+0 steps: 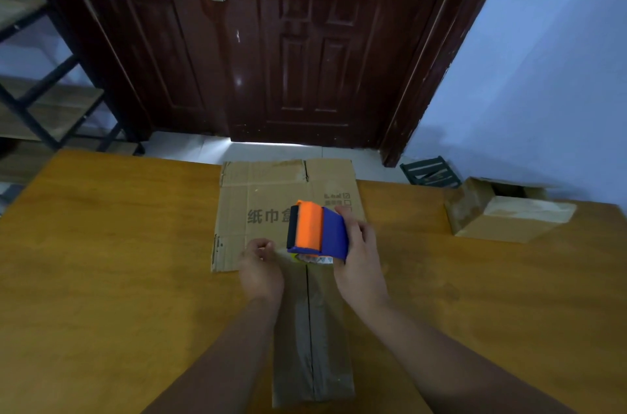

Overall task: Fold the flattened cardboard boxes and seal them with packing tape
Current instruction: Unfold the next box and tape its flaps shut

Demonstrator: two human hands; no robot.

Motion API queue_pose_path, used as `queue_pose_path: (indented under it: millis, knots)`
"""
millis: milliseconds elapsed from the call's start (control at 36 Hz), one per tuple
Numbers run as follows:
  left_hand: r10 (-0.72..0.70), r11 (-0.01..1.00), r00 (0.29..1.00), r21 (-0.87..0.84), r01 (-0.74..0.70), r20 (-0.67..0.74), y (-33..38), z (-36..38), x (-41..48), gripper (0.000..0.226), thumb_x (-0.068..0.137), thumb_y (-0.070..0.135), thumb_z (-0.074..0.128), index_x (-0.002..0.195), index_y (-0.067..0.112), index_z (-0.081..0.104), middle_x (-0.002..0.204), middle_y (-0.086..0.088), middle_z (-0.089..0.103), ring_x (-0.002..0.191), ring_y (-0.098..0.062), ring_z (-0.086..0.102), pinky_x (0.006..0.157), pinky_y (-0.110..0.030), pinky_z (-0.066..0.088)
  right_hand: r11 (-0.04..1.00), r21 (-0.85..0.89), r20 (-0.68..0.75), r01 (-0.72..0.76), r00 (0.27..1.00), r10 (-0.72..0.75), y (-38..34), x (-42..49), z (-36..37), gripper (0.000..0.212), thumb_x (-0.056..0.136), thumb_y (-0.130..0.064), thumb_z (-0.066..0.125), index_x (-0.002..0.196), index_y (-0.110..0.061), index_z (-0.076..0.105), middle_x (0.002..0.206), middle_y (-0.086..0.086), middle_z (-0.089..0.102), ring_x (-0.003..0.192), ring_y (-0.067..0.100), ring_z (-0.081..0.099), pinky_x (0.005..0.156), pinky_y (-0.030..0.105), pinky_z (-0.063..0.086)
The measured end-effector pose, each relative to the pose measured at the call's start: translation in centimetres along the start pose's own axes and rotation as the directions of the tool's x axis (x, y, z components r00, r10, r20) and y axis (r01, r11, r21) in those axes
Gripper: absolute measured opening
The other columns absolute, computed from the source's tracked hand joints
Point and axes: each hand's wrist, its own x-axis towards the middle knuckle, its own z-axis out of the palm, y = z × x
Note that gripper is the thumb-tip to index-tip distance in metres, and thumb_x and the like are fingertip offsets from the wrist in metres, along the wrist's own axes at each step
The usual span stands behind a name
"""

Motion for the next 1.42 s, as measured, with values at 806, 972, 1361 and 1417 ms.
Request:
queue_pose_path:
  millis: [806, 972, 1361, 1417]
  knots:
    - [0.126, 0.953, 0.968, 0.244, -0.178, 0.215, -1.1, -1.9, -4.7, 0.047, 0.1, 0.032, 0.042, 0.144, 0.018, 0.036, 0.12, -0.009, 0.063, 0.104, -0.029, 0.061, 0.072, -0.026, 0.041, 0.999, 0.026, -0.027, -0.029, 0.999, 0.03, -0.1, 0.2, -0.2, 0.07, 0.086, -0.007, 0.066, 0.144, -0.025, 0.031, 0.123, -0.005, 0.034, 0.089, -0.009, 0.042, 0.067, -0.002, 0.035]
    - [0.223, 0.783, 0.916, 0.499, -0.373, 0.334, -1.4, -2.0, -6.3, 0.073, 0.099, 0.045, 0.032, 0.151, 0.011, -0.006, 0.156, -0.01, 0.021, 0.141, -0.025, 0.026, 0.111, -0.036, 0.033, 1.0, 0.002, -0.031, -0.011, 0.999, 0.011, 0.0, 0.3, -0.4, 0.065, 0.087, -0.007, 0.064, 0.143, -0.02, 0.034, 0.128, 0.007, 0.043, 0.093, 0.002, 0.04, 0.069, -0.002, 0.031]
    - [0.295, 0.417, 0.84, 0.729, -0.542, 0.456, -2.1, -1.2, -7.1, 0.079, 0.082, 0.064, -0.015, 0.14, 0.012, -0.029, 0.153, -0.004, -0.023, 0.138, -0.02, -0.028, 0.113, -0.044, -0.011, 0.999, -0.035, 0.047, 0.002, 0.999, -0.001, -0.5, 1.4, -1.2, 0.064, 0.089, -0.013, 0.063, 0.142, -0.029, 0.032, 0.126, 0.002, 0.041, 0.089, 0.002, 0.043, 0.065, 0.007, 0.034]
    - [0.299, 0.425, 0.837, 0.722, -0.546, 0.458, -2.1, -1.2, -7.0, 0.079, 0.082, 0.063, -0.014, 0.141, 0.012, -0.024, 0.153, -0.004, -0.022, 0.138, -0.021, -0.027, 0.114, -0.045, -0.009, 0.999, -0.034, 0.065, 0.042, 0.997, -0.039, -0.8, 1.7, -1.5, 0.063, 0.088, -0.013, 0.064, 0.14, -0.03, 0.034, 0.13, 0.003, 0.04, 0.092, 0.005, 0.044, 0.071, 0.011, 0.037]
